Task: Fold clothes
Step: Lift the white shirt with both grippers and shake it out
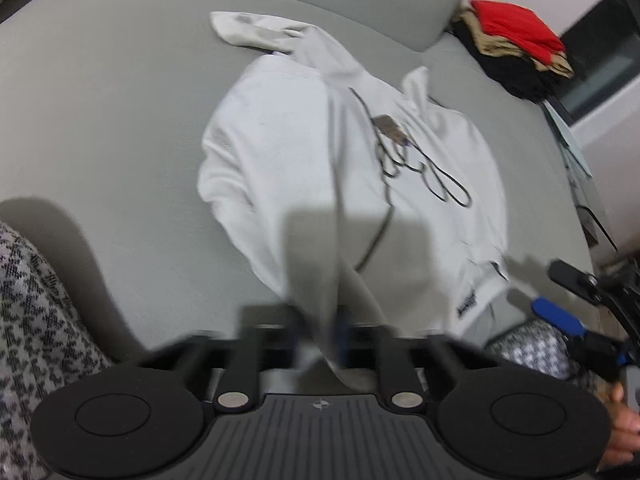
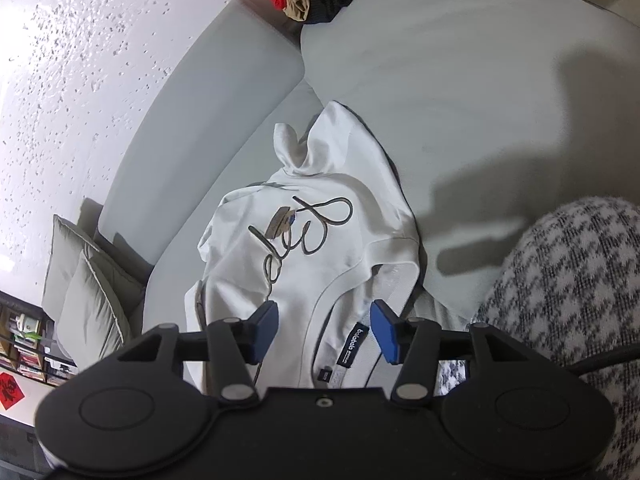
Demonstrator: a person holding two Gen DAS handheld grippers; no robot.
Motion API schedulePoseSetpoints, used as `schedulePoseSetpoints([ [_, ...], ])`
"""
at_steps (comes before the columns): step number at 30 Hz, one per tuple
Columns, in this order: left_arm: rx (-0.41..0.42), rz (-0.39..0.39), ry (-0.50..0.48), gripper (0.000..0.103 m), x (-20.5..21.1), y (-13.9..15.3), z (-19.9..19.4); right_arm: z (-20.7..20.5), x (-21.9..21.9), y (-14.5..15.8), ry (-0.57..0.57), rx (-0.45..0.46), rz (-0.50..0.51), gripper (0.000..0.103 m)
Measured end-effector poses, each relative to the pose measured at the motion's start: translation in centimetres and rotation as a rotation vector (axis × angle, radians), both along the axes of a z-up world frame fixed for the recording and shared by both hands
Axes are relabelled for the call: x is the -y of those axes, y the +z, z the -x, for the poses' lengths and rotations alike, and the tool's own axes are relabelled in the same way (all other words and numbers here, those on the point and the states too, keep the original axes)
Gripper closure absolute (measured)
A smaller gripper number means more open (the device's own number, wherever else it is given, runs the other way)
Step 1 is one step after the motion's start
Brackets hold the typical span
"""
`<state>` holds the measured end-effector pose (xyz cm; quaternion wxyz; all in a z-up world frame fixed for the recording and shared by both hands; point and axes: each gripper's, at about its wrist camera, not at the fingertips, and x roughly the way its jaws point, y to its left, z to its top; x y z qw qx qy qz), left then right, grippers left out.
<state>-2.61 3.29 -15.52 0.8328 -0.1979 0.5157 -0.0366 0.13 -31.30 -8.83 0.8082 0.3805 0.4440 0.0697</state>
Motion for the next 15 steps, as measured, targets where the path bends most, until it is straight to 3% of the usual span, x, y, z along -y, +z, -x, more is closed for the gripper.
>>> schedulePoseSetpoints([
  [2,0.039,-0.051,0.028,0.102,-0.3,0.7,0.4,-0.1,-0.1,-0.1,0.001,-0.004,0.001,0.053],
  [4,0.108,-0.149,0.051,0.102,-0.7,2.3,1.0,0.0,-0.3,0.0,0.003,-0.004,0.006,0.053],
  [10,0.253,-0.344,0.166,0.102,-6.0,7.2,2.4,-0.1,-0.8,-0.1,0.004,-0.022,0.006,0.052],
  [15,0.323,-0.448,0.233,0.102,-10.1,10.2,1.8,-0.3,-2.1,0.0,0.04,-0.028,-0.002,0.052],
])
